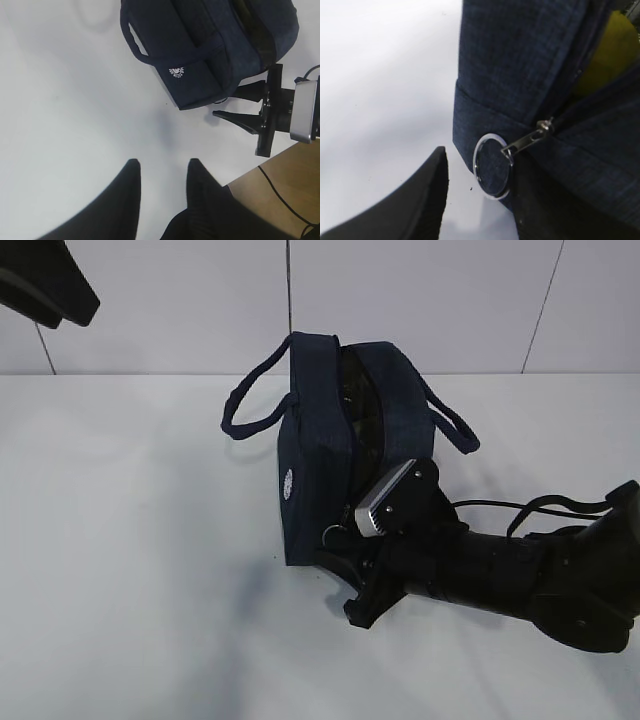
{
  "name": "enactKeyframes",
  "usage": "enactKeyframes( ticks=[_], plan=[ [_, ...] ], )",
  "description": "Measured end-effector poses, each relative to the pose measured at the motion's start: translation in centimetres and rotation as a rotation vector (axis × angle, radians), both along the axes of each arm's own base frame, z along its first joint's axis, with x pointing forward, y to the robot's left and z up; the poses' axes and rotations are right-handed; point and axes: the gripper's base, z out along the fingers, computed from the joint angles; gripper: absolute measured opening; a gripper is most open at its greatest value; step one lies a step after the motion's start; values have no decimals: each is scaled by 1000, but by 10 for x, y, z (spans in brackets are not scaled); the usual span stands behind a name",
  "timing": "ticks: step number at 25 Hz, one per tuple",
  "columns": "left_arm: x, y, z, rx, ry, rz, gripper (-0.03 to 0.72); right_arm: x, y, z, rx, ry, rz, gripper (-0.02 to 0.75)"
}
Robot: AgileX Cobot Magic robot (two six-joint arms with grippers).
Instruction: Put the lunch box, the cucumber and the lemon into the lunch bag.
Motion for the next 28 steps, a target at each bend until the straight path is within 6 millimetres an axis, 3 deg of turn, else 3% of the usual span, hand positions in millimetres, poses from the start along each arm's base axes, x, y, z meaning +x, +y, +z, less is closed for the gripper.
enactKeyframes(
  ticks=[10, 17, 23, 28],
  plan=[
    [0, 0, 0, 0, 0, 0, 226, 1, -1, 0, 5, 2, -14, 324],
    [0, 0, 0, 0, 0, 0, 226, 2, -2, 1, 16, 5, -43, 211],
    [0, 0, 0, 0, 0, 0, 226, 2, -2, 1, 17, 4, -43, 187],
    [0, 0, 0, 0, 0, 0, 226, 2, -2, 1, 17, 6, -47, 113]
  ],
)
